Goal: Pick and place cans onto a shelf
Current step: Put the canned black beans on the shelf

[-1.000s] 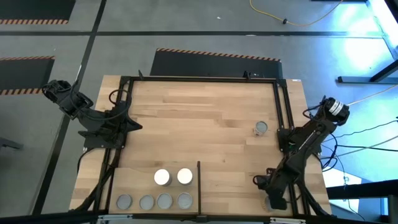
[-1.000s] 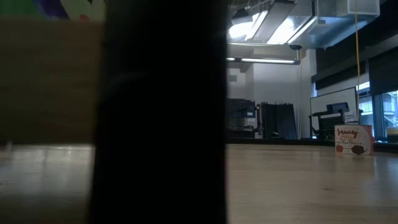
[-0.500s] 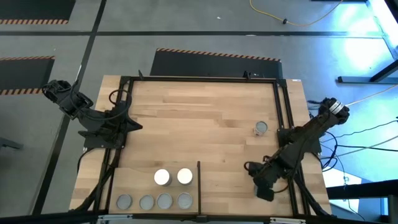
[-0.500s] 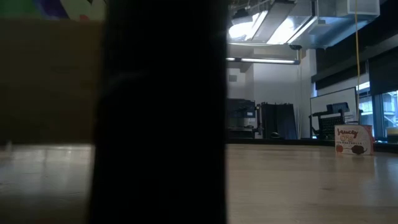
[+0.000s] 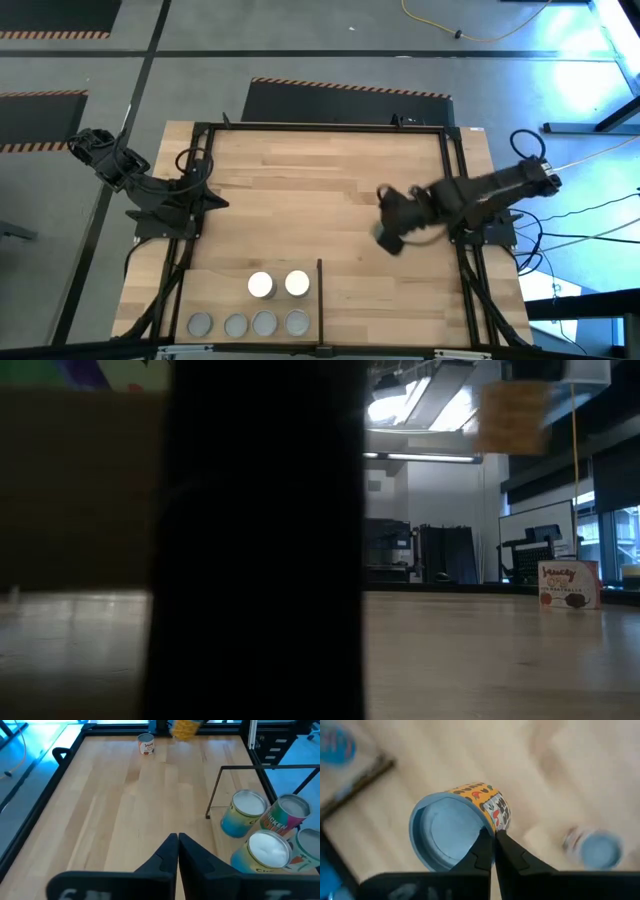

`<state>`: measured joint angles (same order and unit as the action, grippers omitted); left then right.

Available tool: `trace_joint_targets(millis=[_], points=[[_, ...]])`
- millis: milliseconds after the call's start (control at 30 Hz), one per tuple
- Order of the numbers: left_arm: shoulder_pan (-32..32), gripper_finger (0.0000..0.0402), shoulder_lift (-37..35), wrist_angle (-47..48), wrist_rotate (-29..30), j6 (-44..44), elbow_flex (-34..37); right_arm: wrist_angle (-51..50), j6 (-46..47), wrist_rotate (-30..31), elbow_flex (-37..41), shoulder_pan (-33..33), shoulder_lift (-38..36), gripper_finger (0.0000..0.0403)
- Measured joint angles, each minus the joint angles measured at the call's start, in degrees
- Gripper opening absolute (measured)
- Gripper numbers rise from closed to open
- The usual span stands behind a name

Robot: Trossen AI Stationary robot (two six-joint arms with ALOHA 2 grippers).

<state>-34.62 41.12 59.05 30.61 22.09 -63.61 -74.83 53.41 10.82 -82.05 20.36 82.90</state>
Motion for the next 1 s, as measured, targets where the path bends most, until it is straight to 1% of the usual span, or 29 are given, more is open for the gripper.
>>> trace_joint_targets(millis=[67,133,267,433,600,733,867,1000], points=[[0.0,0.0009,0.0,0.0,0.0,0.08,0.0,1.01,-4.64,1.25,-1.96,-4.45,0.77,0.0008],[0.0,0.001,0.0,0.02,-0.02,0.13,0.0,2.2,-11.36,1.34,-4.11,-8.51,2.35,0.0008],[0.0,0.0006,0.0,0.04,-0.02,0.21,0.0,8.24,-22.52,1.11,-9.69,-15.31,6.59,0.0008],[0.0,0.0001,0.0,0.04,-0.04,0.24,0.0,11.4,-31.7,-3.05,-19.33,-21.51,13.95,0.0008],[-0.01,0.0007,0.0,0.04,-0.04,0.22,0.0,14.4,-40.4,-9.37,-28.75,-24.67,23.0,0.0008],[0.0,0.0011,0.0,0.02,-0.04,0.24,0.0,17.8,-44.71,-15.5,-34.68,-26.28,30.04,0.0008],[0.0,0.0008,0.0,0.02,-0.04,0.24,0.0,19.2,-46.36,-18.01,-38.8,-27.16,35.92,0.0008],[0.0,0.0002,0.0,0.0,-0.04,0.24,0.0,19.63,-46.65,-20.78,-40.98,-27.43,41.23,0.0008]])
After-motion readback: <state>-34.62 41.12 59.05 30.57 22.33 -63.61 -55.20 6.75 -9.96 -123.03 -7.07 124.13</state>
